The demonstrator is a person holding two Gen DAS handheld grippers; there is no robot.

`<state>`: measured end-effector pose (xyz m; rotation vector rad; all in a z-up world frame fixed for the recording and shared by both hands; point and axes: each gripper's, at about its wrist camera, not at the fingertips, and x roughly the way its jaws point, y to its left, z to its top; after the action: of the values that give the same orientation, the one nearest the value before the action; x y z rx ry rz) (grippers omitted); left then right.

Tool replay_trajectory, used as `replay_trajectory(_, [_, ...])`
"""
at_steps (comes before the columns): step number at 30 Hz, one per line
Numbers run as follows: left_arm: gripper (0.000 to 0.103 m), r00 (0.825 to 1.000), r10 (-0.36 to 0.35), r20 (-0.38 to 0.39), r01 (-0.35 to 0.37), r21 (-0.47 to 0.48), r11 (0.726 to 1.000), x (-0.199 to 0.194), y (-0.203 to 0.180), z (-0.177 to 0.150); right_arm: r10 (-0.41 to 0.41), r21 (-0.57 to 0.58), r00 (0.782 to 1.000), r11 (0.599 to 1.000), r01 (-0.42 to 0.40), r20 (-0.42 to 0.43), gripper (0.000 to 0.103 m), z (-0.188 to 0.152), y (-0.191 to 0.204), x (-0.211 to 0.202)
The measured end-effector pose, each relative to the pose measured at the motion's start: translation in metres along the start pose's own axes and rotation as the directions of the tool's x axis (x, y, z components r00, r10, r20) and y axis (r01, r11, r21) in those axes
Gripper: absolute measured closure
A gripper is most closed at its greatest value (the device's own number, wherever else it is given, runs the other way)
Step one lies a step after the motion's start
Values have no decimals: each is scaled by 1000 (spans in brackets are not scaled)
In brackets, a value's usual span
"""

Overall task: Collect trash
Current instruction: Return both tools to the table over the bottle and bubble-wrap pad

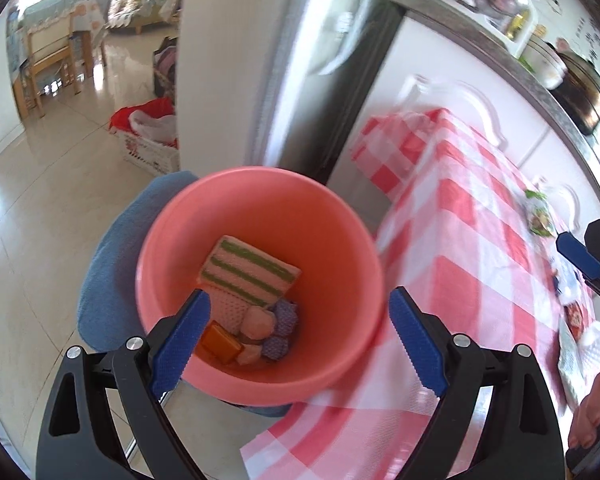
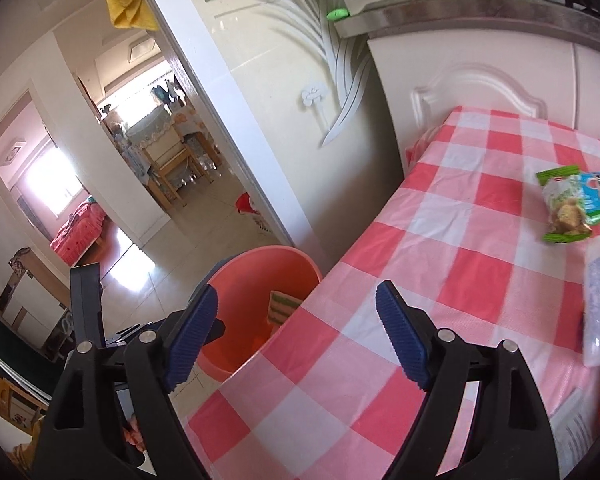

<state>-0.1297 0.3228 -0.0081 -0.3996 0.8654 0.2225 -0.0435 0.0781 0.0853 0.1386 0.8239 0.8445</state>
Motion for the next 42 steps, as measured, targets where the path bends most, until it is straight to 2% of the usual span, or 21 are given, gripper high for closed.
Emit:
replay_trajectory(11, [13,997,-81,4,80,136,988,-18,-79,-5,-80,-21,980,996,85,184,18,-24,-34,-77])
replay_trajectory(20, [13,984,-179,-16,177,269,947,-30,-151,-14,-118,62,965,992,106,236,16,-41,-82,-118])
replay_trajectory(27, [13,970,-236,-62,243,313,918,-30,-188,-26,-147,172,945,980,99,292,16,-37,-123,-153])
replay_trajectory(32, [13,957,-270,-108,291,357,888,-32,-214,-39,-200,243,920,963,120,337,10,-37,-152,-182])
replay_trajectory(42, [13,913,-348,-214,409,455,791,-35,-279,-72,-264,388,907,913,126,328,10,-49,-223,-222])
